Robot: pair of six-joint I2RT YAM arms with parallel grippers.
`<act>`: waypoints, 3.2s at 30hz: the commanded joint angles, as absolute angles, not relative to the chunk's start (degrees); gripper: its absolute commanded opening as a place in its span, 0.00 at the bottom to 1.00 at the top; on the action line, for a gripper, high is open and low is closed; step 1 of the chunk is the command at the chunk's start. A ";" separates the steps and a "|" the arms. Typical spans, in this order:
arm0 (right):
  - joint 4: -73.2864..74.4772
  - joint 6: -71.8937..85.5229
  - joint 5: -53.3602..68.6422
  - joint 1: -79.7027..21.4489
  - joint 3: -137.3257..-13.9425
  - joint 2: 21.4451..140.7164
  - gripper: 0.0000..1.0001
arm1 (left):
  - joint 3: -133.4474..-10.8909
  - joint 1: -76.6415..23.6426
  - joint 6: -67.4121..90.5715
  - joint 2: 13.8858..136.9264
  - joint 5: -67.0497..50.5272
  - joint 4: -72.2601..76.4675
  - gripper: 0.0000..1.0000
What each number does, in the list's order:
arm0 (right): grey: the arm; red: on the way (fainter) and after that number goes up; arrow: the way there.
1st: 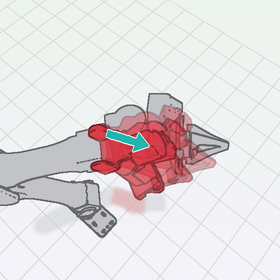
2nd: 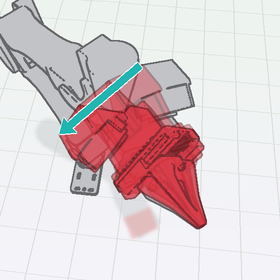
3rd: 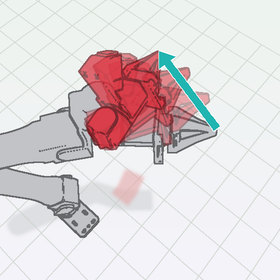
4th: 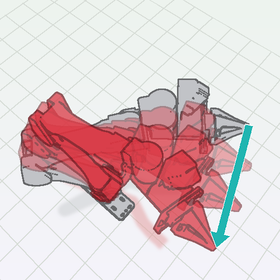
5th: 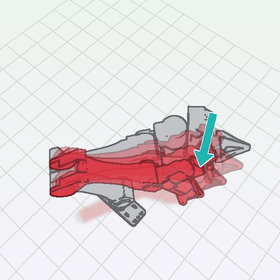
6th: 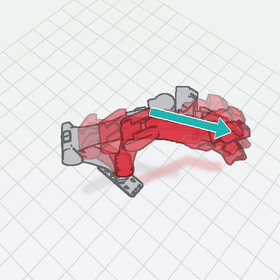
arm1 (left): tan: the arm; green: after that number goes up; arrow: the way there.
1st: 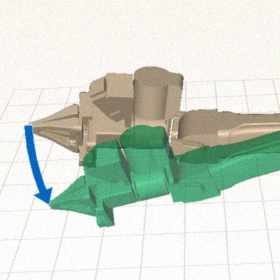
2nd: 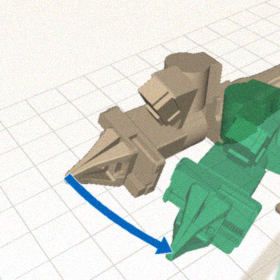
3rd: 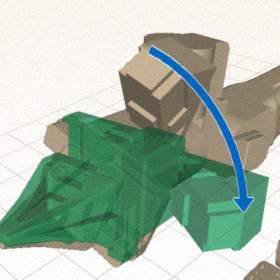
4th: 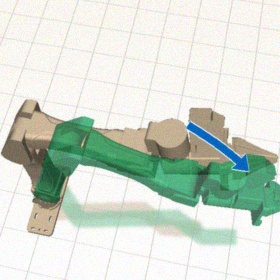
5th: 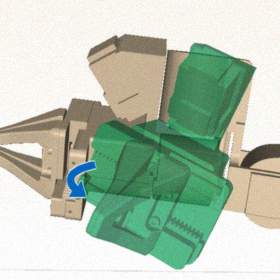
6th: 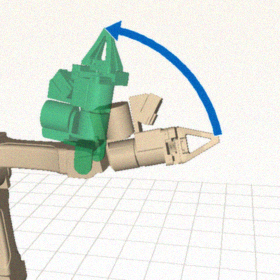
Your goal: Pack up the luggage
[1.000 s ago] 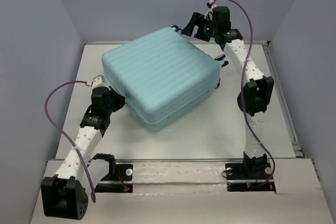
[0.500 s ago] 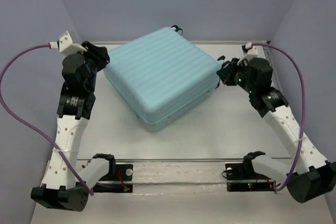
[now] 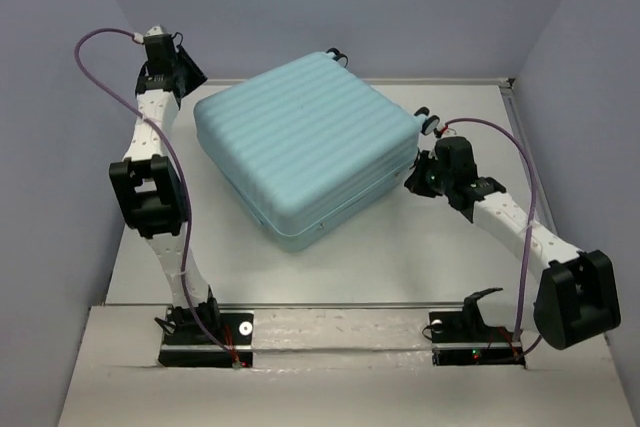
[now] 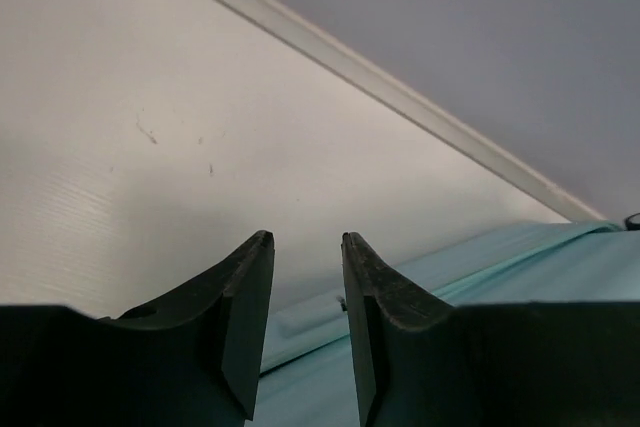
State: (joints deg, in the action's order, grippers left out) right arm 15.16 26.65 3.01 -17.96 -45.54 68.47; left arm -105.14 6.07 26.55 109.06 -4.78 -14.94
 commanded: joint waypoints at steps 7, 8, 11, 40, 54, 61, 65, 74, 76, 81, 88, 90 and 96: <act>2.21 24.87 3.77 -16.88 -59.93 82.96 0.07 | -115.42 7.03 22.59 118.66 -15.20 -22.51 0.43; 1.33 24.79 5.00 -16.35 -61.86 84.97 0.07 | -110.53 6.60 22.76 117.78 -15.12 -21.46 0.42; -2.19 23.73 7.98 -15.73 -65.82 90.06 0.07 | -97.46 5.19 23.90 111.38 -15.29 -16.54 0.41; 9.84 26.02 20.39 -18.18 -48.54 67.16 0.07 | -71.75 -21.32 23.64 56.62 -8.88 -8.97 0.20; 8.96 27.51 26.46 -24.26 -48.59 64.23 0.07 | -41.68 -63.54 33.48 47.97 1.48 -12.67 0.06; 2.56 24.97 20.31 -24.26 -43.45 63.11 0.07 | -40.43 -59.34 30.68 57.47 10.47 -10.03 0.06; -4.89 22.15 16.63 -24.26 -37.73 63.02 0.07 | -41.83 -54.24 28.66 61.96 14.05 -6.95 0.06; -20.65 16.01 16.42 -20.92 -29.62 65.73 0.19 | -42.37 -46.41 29.18 58.36 21.88 -5.19 0.06; -22.14 13.19 18.36 -20.92 -29.27 67.32 0.26 | -42.19 -45.44 30.14 57.57 22.50 -5.36 0.06; -27.25 8.62 26.62 -20.92 -26.98 66.36 0.47 | -41.93 -45.00 29.97 55.64 18.39 -5.28 0.06; -27.51 5.19 28.82 -20.39 -29.35 71.45 0.47 | -38.06 -45.26 30.32 53.35 8.99 -4.84 0.06; -28.03 3.61 29.26 -20.39 -30.06 72.77 0.45 | -36.83 -45.70 30.41 53.35 7.04 -4.05 0.06; -34.18 0.79 29.88 -19.25 -28.75 73.22 0.41 | -37.09 -49.56 28.92 55.01 4.31 -1.76 0.06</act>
